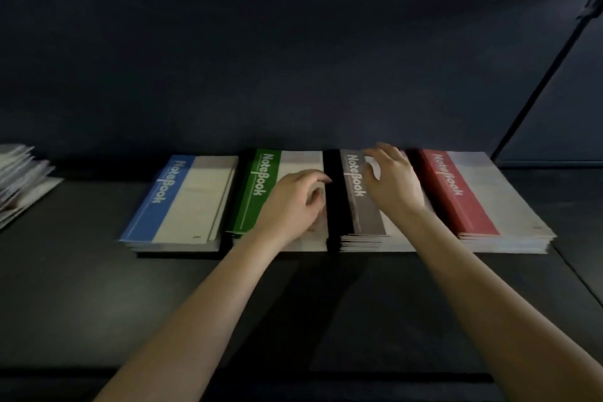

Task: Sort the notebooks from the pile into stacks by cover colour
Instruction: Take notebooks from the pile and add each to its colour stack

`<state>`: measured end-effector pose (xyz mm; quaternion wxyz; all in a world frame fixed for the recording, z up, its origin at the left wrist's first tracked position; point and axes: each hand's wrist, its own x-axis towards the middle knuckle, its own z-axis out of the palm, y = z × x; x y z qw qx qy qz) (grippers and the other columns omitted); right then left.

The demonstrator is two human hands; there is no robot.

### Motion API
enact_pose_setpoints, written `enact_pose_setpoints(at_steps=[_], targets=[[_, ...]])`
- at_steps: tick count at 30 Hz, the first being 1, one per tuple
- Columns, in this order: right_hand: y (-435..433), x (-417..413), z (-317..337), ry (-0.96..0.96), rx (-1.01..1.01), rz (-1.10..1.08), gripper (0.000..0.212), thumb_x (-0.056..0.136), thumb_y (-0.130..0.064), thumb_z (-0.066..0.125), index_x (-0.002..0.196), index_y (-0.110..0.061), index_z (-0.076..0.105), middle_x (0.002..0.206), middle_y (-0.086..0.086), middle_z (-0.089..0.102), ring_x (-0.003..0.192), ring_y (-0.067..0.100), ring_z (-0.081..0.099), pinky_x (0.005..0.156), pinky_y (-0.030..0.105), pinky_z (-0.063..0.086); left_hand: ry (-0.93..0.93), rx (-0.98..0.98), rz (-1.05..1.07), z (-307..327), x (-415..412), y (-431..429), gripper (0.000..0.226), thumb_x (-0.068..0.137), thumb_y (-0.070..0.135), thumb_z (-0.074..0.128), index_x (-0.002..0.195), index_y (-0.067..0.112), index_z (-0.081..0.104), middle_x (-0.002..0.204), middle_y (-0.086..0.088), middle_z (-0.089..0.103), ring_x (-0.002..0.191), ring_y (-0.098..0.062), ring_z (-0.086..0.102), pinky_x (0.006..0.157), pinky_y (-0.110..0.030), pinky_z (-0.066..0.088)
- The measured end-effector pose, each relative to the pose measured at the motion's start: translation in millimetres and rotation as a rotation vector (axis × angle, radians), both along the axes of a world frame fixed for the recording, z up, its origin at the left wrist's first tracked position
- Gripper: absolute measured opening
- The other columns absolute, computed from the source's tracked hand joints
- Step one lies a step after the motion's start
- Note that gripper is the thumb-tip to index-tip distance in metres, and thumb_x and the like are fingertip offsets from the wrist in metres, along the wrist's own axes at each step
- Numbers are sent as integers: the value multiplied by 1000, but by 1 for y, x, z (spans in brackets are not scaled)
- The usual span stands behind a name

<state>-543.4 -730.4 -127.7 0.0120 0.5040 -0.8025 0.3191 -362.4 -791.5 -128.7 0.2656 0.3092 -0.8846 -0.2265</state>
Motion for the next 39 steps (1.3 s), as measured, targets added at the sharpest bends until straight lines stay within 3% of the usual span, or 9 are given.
enact_pose_setpoints(at_steps=[9, 12, 15, 19, 25, 27, 31, 34, 39], targets=[[-62, 96, 3, -23, 4, 242, 33, 97, -21, 47, 126, -15, 60, 142, 5, 46, 129, 25, 44, 103, 36, 39, 155, 190, 258, 3, 108, -29, 28, 97, 9, 46, 117, 20, 63, 124, 7, 60, 103, 1, 51, 79, 2, 36], [-79, 134, 8, -52, 4, 306, 32, 96, -19, 47, 125, -13, 61, 142, 7, 46, 128, 24, 45, 103, 33, 38, 157, 190, 341, 6, 146, -38, 28, 97, 8, 46, 116, 19, 63, 121, 10, 60, 80, -13, 61, 66, -9, 41], [-94, 170, 12, -37, -11, 365, 33, 95, -17, 48, 125, -11, 61, 141, 8, 46, 128, 25, 45, 106, 32, 34, 170, 198, 392, 8, 182, -44, 28, 97, 7, 46, 116, 19, 63, 117, 10, 61, 62, 4, 54, 58, -6, 38], [-109, 214, 16, -38, 9, 445, 34, 97, -19, 46, 129, -14, 57, 145, 4, 42, 132, 23, 40, 107, 30, 32, 191, 209, 468, 14, 226, -51, 28, 96, 6, 47, 114, 20, 64, 109, 18, 57, 102, 4, 52, 77, 3, 36], [-125, 275, 20, -41, 53, 564, 37, 98, -22, 47, 134, -16, 51, 148, 5, 38, 134, 23, 37, 109, 31, 31, 203, 190, 546, 13, 289, -55, 28, 97, 8, 48, 114, 22, 64, 113, 17, 57, 82, 0, 54, 68, 2, 36], [-129, 295, 18, -25, 58, 586, 38, 97, -23, 49, 134, -16, 51, 147, 6, 39, 133, 23, 38, 109, 33, 32, 213, 197, 560, 11, 308, -53, 28, 96, 7, 48, 113, 22, 64, 116, 17, 56, 97, -4, 58, 76, 1, 36], [-136, 332, 14, 4, 93, 653, 39, 97, -22, 50, 135, -16, 51, 148, 5, 37, 133, 24, 38, 109, 35, 32, 223, 283, 616, 9, 343, -51, 28, 97, 9, 46, 113, 25, 62, 130, 11, 56, 100, -27, 58, 78, -21, 47], [-143, 357, 13, 20, 107, 692, 39, 98, -24, 48, 136, -16, 49, 149, 4, 36, 135, 24, 36, 109, 34, 33, 217, 291, 632, 6, 372, -51, 28, 97, 9, 47, 114, 27, 60, 129, 9, 56, 90, -7, 58, 66, 0, 39], [-160, 398, 9, 46, 127, 750, 41, 98, -24, 48, 137, -16, 47, 148, 4, 36, 135, 23, 36, 109, 32, 30, 251, 340, 695, 3, 413, -52, 29, 97, 8, 46, 113, 29, 59, 112, 6, 62, 54, 8, 52, 52, -7, 39]])
